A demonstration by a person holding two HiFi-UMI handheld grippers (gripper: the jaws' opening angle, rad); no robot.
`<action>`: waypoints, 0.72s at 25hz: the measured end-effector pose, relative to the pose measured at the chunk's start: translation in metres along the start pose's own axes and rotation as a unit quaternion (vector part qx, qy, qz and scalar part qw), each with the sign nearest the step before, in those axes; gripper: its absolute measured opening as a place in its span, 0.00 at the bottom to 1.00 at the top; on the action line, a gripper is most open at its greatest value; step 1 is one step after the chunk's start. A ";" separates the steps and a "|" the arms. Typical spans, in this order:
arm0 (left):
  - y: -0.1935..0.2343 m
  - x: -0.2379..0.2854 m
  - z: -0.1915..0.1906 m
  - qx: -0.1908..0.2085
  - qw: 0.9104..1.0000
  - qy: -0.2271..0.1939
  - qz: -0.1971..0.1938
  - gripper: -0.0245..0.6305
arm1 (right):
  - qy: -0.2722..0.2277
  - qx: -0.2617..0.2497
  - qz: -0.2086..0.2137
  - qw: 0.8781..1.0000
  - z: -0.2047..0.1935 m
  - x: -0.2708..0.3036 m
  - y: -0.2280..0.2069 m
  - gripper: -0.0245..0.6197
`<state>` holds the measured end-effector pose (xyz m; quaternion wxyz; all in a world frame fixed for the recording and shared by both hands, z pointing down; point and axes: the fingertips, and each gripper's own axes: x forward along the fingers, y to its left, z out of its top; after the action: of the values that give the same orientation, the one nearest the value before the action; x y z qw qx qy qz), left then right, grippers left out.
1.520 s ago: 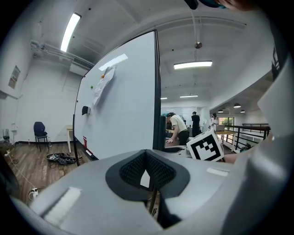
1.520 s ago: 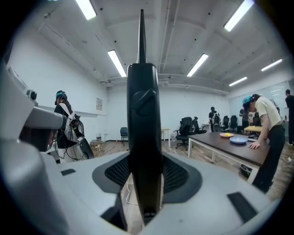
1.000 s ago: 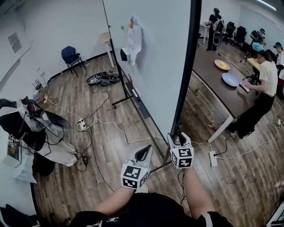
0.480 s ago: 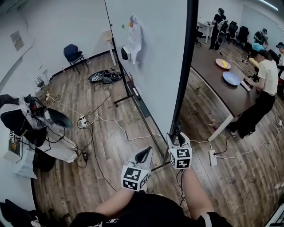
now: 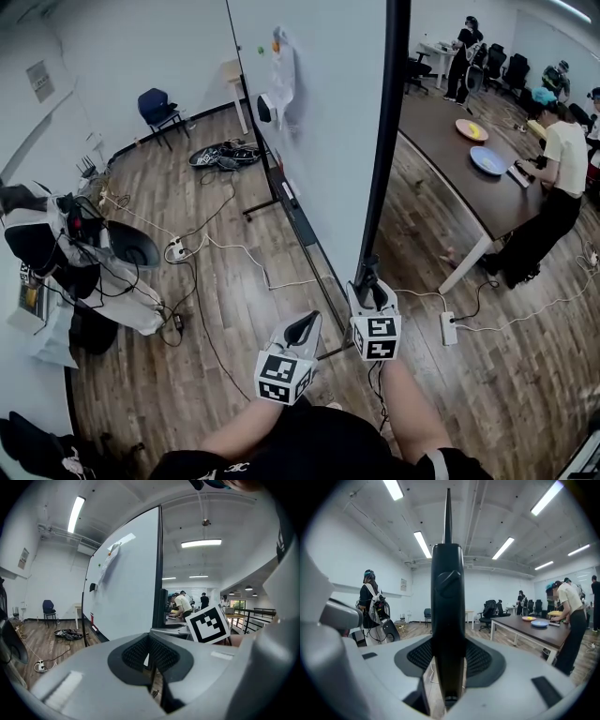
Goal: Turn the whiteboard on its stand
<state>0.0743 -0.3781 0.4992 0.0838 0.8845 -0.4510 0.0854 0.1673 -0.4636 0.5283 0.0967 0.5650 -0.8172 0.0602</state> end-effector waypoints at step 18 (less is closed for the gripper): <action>-0.025 -0.044 -0.010 0.003 0.999 -0.026 -0.019 0.05 | -0.005 0.007 -0.020 1.000 -0.023 -0.085 0.025 0.35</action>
<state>0.0680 -0.3268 0.4968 0.0712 0.8949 -0.4363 0.0617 0.1751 -0.3719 0.5320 0.0902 0.5822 -0.8057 0.0613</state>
